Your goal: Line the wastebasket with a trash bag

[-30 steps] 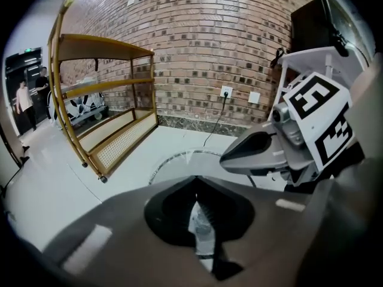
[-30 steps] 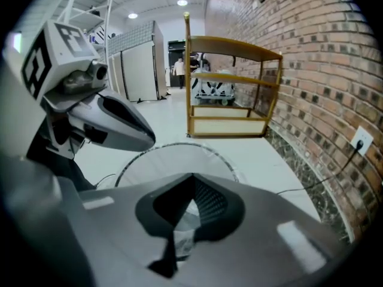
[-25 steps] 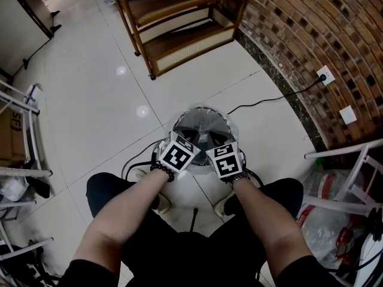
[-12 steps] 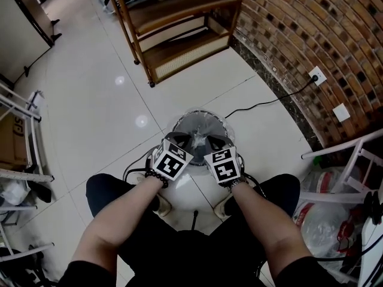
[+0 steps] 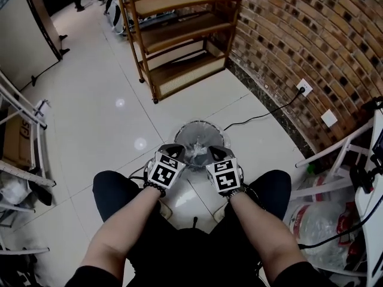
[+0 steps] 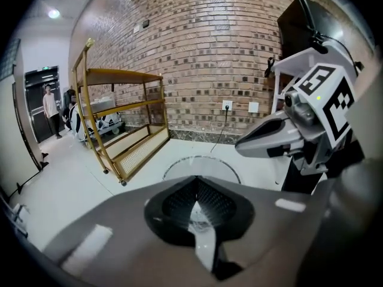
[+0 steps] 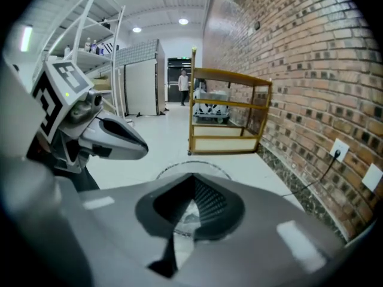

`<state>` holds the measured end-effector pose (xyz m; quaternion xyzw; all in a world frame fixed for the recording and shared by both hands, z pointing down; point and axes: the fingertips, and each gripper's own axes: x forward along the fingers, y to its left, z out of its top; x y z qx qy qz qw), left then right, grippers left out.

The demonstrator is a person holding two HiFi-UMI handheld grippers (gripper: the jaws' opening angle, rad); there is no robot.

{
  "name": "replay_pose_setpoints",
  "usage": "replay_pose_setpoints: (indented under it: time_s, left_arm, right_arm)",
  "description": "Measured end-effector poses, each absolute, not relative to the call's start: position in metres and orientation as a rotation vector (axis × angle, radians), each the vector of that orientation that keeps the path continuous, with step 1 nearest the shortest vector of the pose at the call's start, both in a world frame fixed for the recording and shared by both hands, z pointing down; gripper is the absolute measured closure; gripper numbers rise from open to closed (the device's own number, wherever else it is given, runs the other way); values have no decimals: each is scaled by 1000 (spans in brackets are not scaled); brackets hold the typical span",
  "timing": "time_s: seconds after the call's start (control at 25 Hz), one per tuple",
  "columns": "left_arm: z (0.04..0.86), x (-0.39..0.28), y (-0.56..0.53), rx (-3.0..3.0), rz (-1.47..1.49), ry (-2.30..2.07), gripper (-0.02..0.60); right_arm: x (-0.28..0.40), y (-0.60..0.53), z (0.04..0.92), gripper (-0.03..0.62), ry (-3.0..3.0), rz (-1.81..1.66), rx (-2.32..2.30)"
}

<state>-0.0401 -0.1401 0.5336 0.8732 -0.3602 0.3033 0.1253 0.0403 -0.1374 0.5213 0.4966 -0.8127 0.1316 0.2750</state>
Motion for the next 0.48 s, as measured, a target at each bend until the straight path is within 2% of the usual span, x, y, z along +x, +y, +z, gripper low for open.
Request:
replay_pose_setpoints:
  time_s: [0.48]
  left_arm:
    - [496,-39,-115,2673,826,-1087,580]
  right_arm:
    - [54,-113,488,592,-2225,237,1372]
